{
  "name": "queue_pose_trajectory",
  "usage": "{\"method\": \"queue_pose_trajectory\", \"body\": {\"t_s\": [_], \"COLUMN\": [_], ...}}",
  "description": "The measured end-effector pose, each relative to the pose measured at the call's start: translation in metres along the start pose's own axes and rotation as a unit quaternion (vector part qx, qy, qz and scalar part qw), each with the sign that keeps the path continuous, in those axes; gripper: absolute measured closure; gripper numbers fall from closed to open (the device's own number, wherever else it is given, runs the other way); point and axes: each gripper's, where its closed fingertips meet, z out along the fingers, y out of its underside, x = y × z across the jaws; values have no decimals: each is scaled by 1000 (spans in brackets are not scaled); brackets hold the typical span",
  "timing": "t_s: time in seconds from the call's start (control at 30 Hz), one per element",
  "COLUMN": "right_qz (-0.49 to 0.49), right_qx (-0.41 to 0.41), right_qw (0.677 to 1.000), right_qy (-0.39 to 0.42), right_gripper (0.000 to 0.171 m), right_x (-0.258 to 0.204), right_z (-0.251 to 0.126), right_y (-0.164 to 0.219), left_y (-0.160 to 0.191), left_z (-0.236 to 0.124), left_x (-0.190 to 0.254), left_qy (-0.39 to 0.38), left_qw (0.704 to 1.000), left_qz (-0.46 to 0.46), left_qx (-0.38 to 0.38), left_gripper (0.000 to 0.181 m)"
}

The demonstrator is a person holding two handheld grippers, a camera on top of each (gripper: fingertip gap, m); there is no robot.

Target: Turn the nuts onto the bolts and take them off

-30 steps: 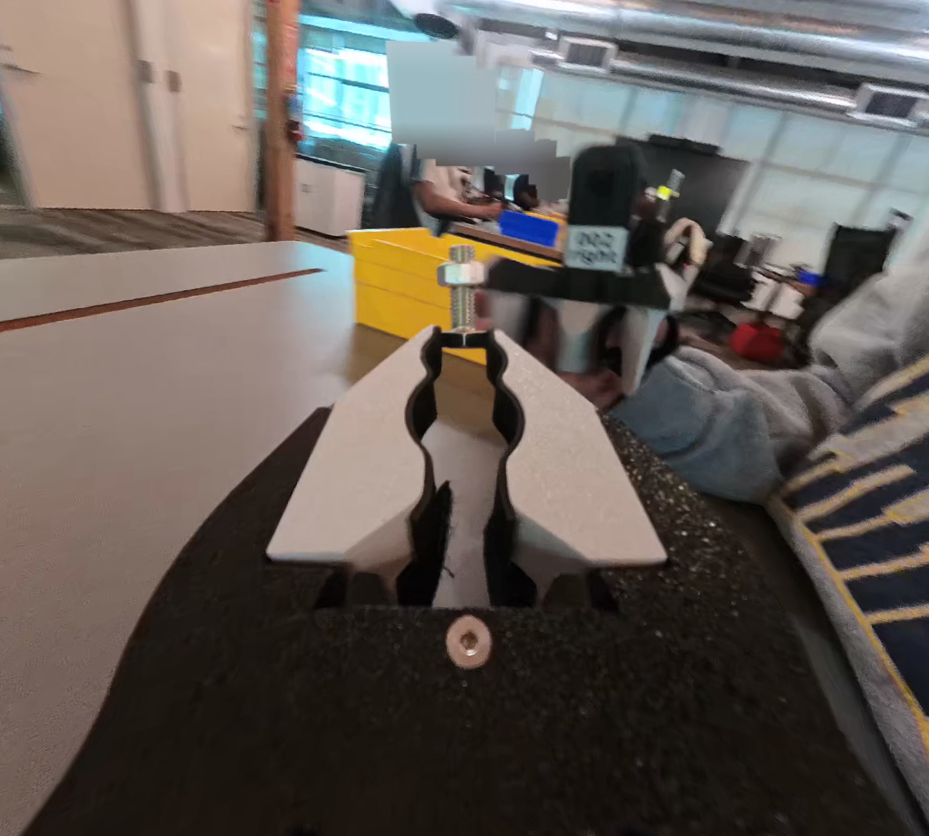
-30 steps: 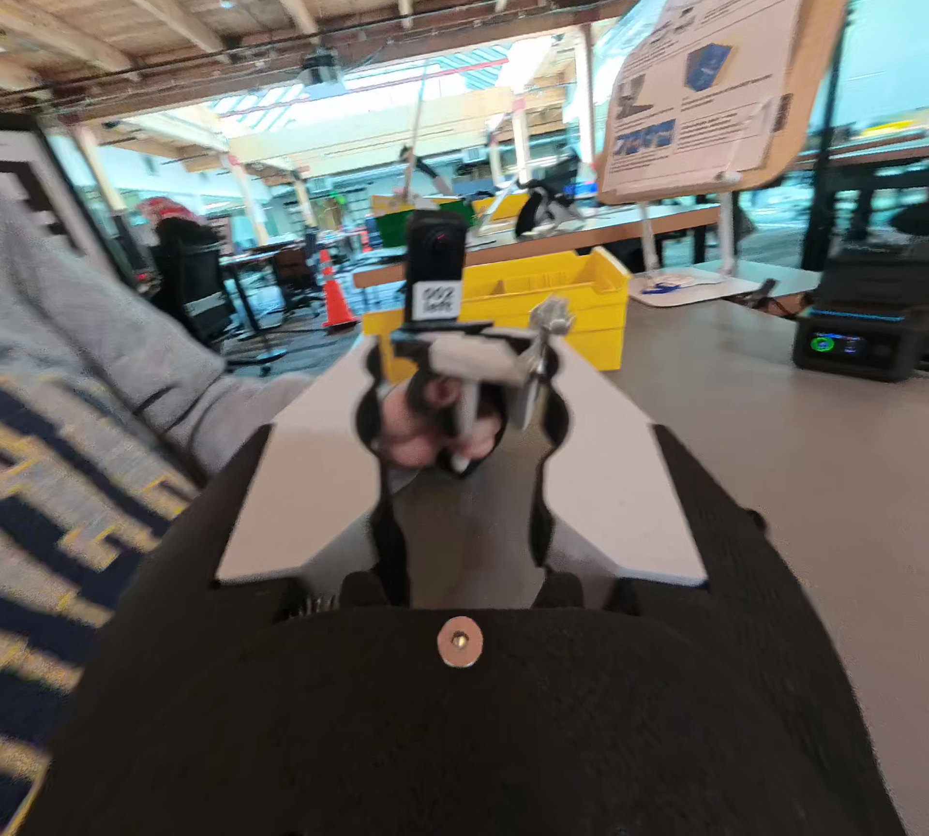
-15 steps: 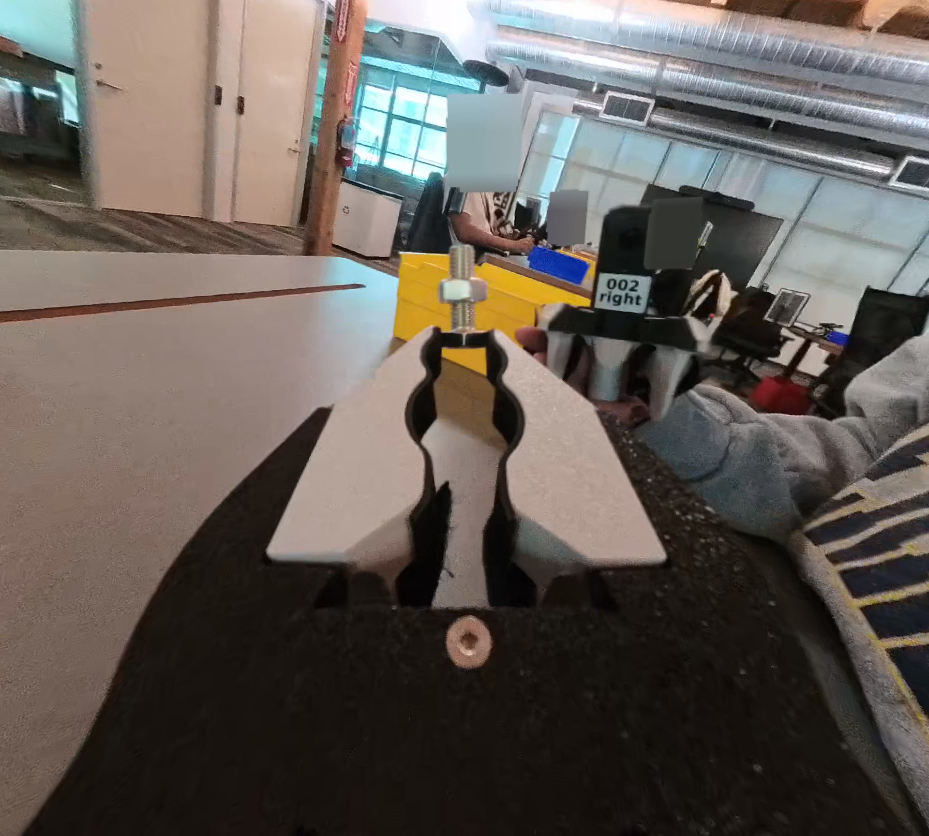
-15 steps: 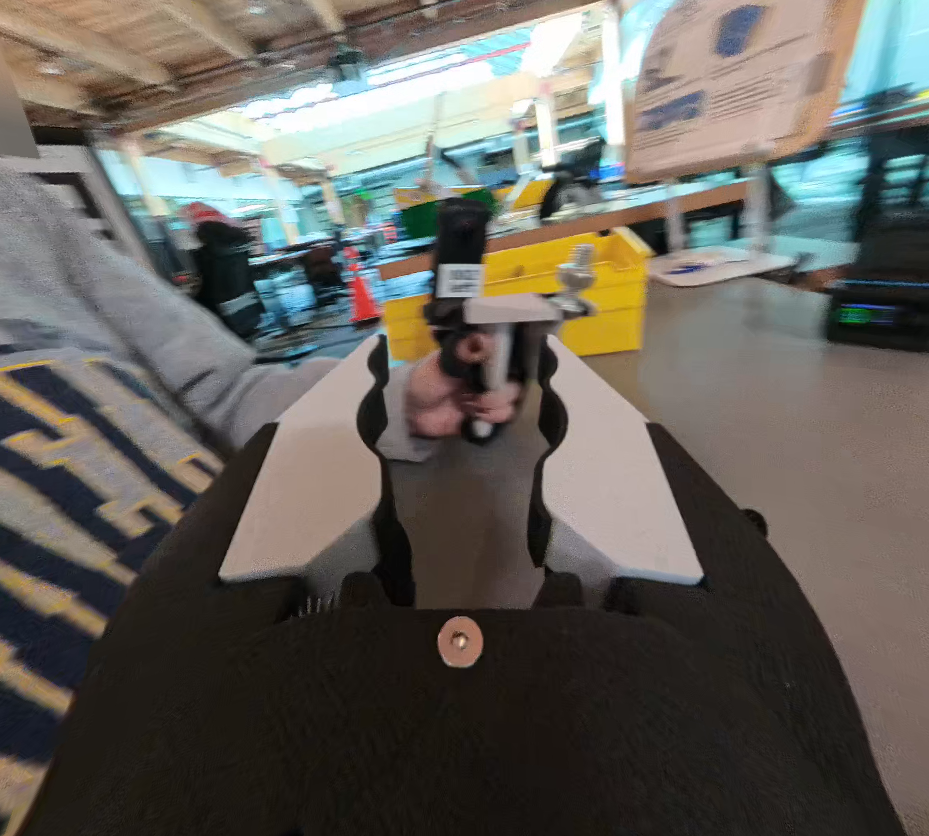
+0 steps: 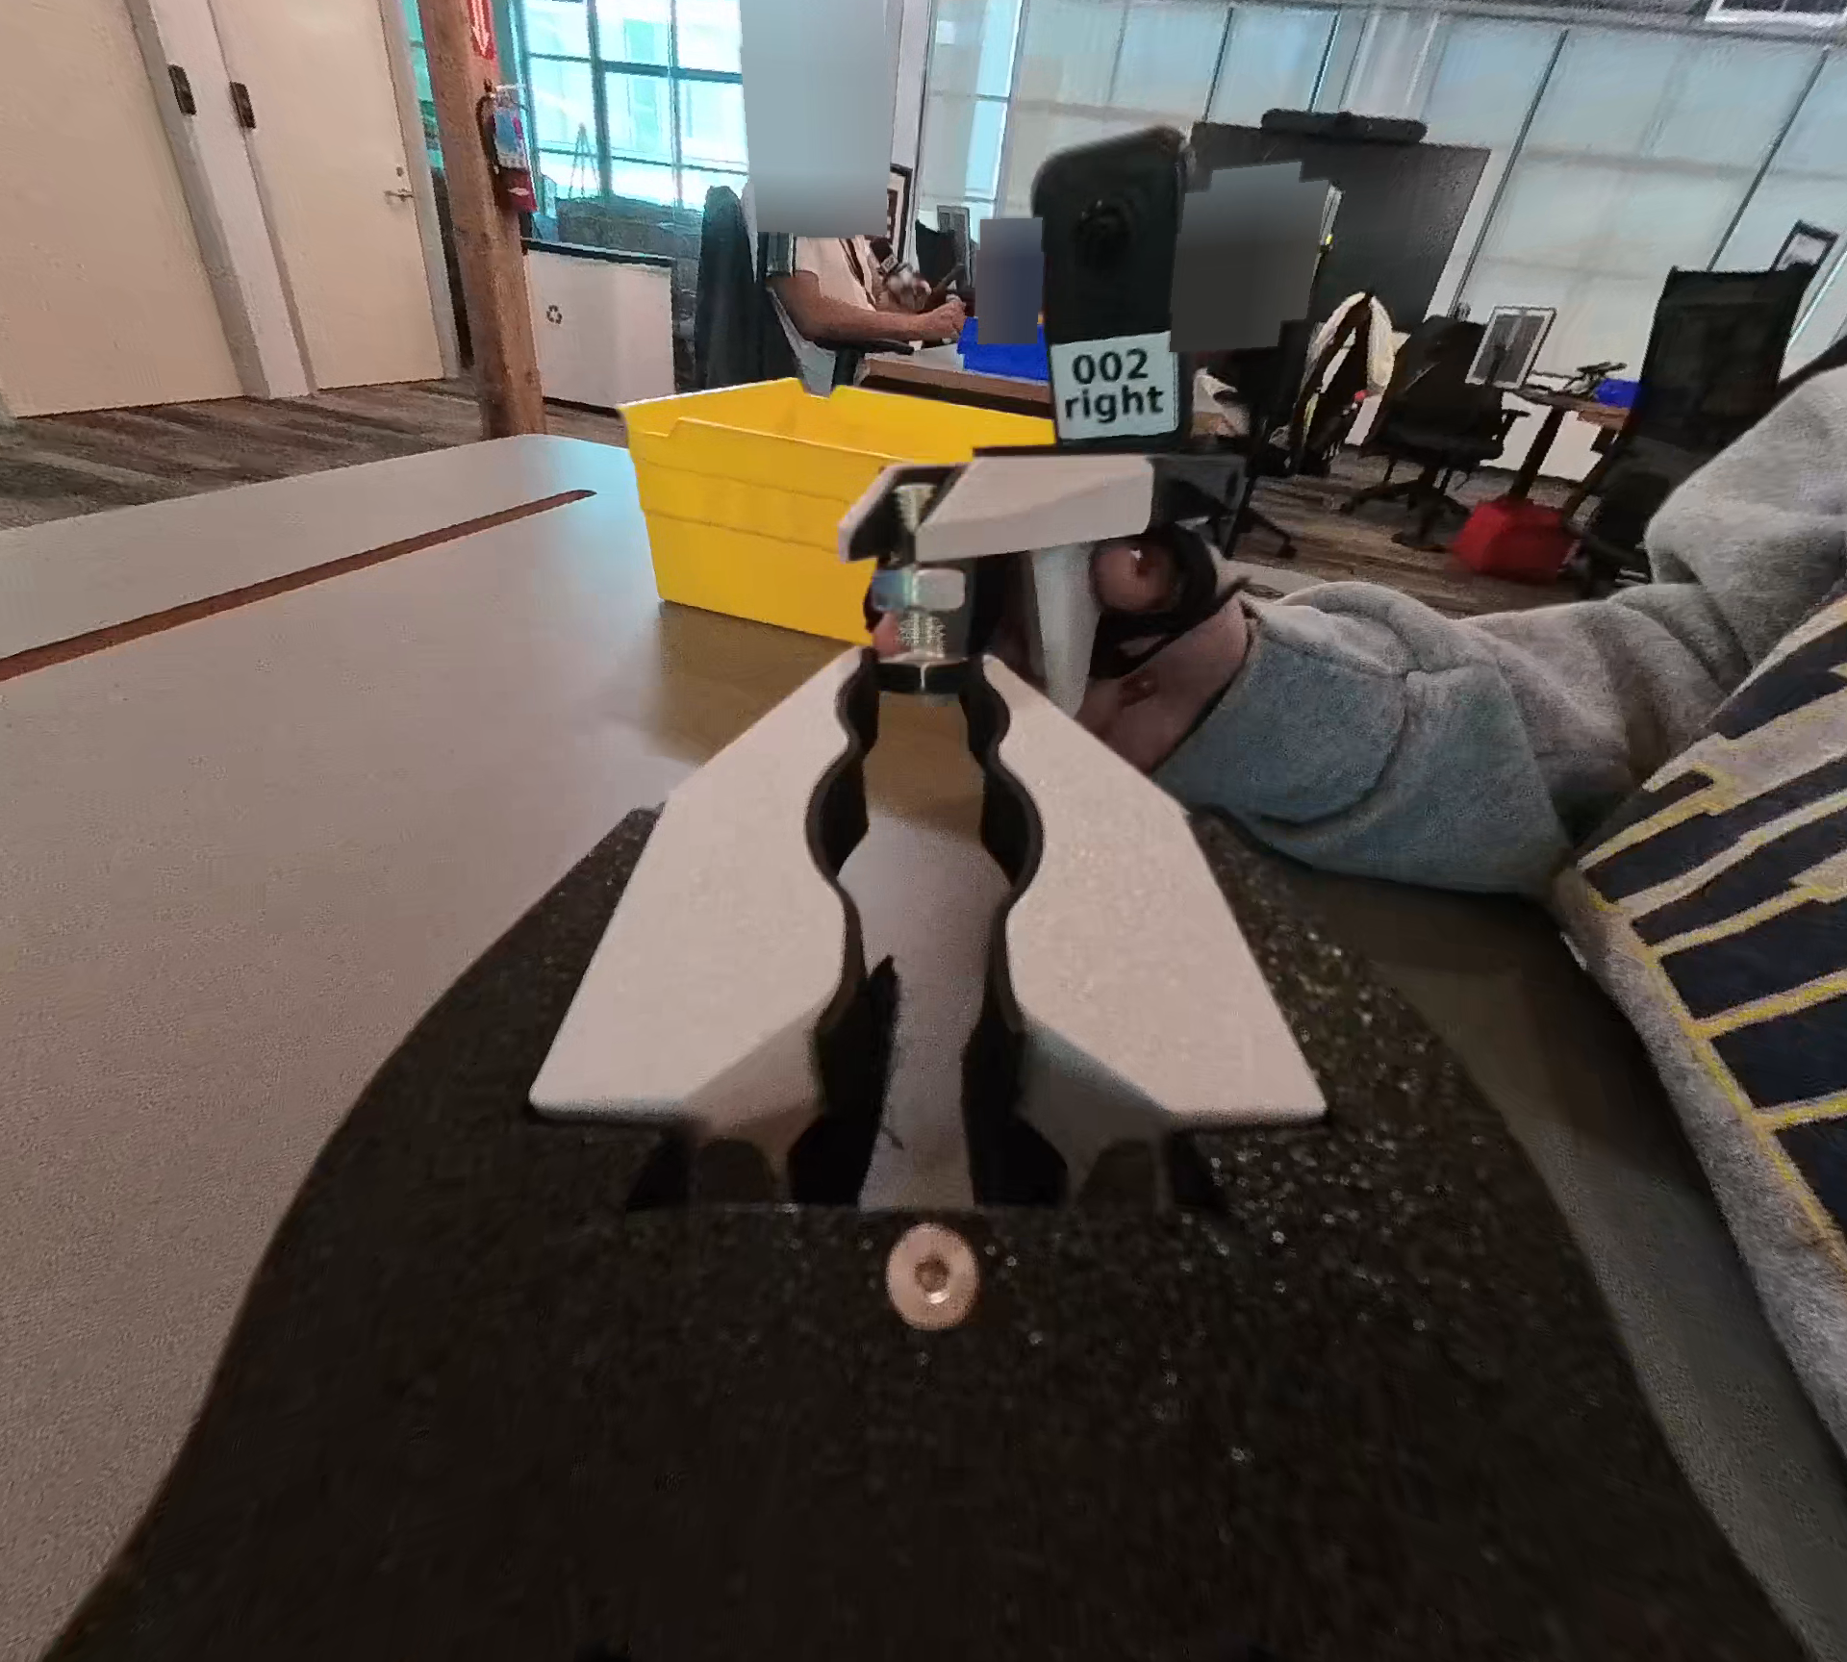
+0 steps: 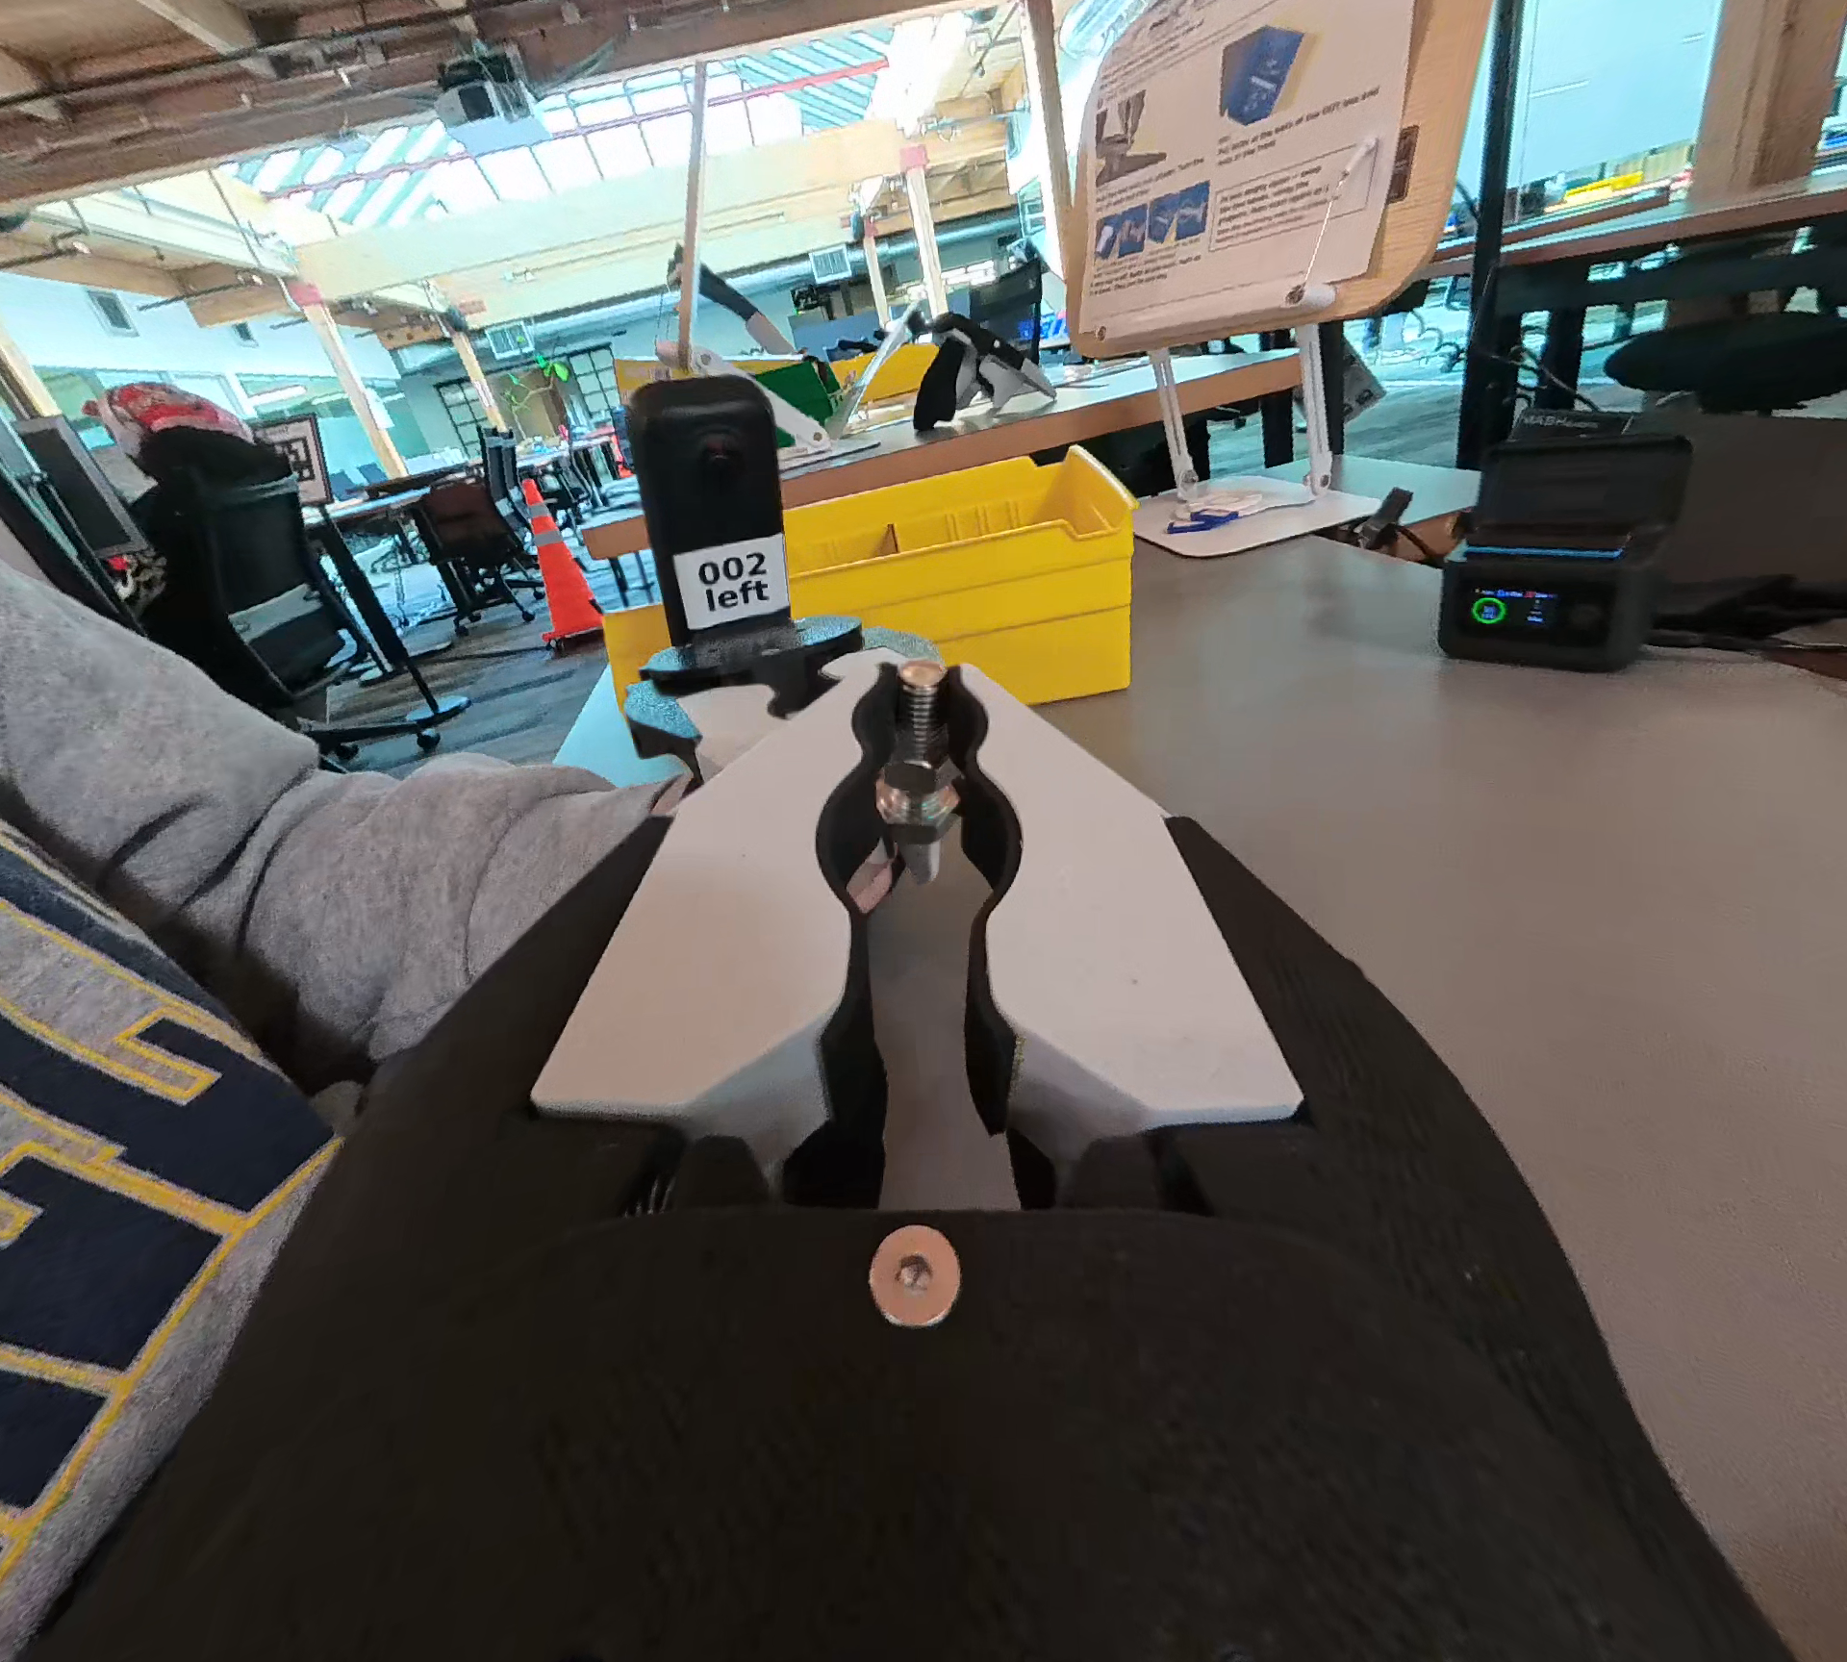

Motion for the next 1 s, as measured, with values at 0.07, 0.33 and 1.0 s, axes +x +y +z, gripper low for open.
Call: {"method": "queue_pose_trajectory", "body": {"t_s": [0.07, 0.33, 1.0], "right_qz": [-3, -93, 32], "right_qx": [-19, -244, -477], "right_qw": [1000, 915, 715], "right_qy": [5, 307, 511], "right_gripper": [164, 164, 77], "right_x": [-3, 37, 161], "right_z": [-2, -152, -329], "right_y": [-2, -78, -17], "left_y": [-2, -26, -20], "left_z": [1, -7, -16], "left_x": [2, -25, -27], "left_qy": [-1, -127, -236], "left_qw": [1000, 988, 967], "left_qz": [12, 61, 66], "left_qx": [8, 68, -66], "left_gripper": [166, 87, 58]}}
